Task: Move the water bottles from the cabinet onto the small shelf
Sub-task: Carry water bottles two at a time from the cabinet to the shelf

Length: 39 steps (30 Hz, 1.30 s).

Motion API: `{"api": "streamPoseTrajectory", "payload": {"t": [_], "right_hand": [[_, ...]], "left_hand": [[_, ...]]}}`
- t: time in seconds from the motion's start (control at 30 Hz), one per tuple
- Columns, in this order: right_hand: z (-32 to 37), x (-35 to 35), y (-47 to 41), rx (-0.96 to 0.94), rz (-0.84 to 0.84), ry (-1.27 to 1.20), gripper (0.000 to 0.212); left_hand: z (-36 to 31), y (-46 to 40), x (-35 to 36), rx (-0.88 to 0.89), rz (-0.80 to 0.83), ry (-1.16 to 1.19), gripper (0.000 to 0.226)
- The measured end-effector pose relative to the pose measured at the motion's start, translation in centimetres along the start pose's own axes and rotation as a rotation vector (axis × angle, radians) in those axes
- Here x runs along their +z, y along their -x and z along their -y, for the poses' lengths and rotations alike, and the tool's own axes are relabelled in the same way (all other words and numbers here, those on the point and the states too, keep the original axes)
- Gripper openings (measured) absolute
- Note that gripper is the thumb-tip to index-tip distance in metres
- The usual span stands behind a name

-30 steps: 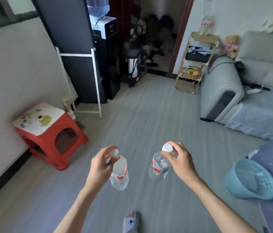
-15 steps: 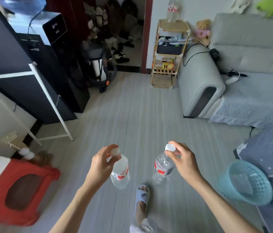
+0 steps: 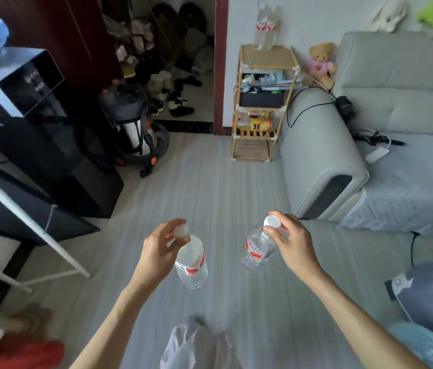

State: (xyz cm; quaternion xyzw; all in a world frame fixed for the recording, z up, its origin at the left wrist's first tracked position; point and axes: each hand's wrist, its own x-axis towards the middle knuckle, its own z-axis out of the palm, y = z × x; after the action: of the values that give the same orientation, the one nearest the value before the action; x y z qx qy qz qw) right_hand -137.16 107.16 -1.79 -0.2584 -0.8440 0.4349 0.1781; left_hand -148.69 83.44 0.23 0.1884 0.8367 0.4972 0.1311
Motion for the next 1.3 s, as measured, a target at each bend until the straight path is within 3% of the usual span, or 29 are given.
{"api": "streamPoseTrajectory", "payload": {"t": [0.17,0.37,0.6,1.07,1.3], "right_hand": [[-1.1,1.0,-11.9,-0.016,0.004,0.035,0.024],[-2.2,1.6,-25.9,-0.001,-0.007,0.032,0.025],[-3.8,-0.4,-39.9,0.045,-0.124,0.006,0.026],[-9.8,-6.4,-69.3,-0.039,-0.081,0.037,0.029],[-9.3,-9.8,-83.2,-0.151,-0.143,0.009,0.03]], "left_hand": [[-0.3,-12.9,2.1,0.008,0.0,-0.014,0.026],[-2.2,-29.3,4.2,0.032,0.121,-0.007,0.028],[-7.1,-45.4,8.2,0.104,0.235,0.006,0.027],[-14.0,-70.8,19.5,0.05,0.208,-0.037,0.025],[-19.3,-82.7,22.0,0.116,0.074,0.013,0.029]]}}
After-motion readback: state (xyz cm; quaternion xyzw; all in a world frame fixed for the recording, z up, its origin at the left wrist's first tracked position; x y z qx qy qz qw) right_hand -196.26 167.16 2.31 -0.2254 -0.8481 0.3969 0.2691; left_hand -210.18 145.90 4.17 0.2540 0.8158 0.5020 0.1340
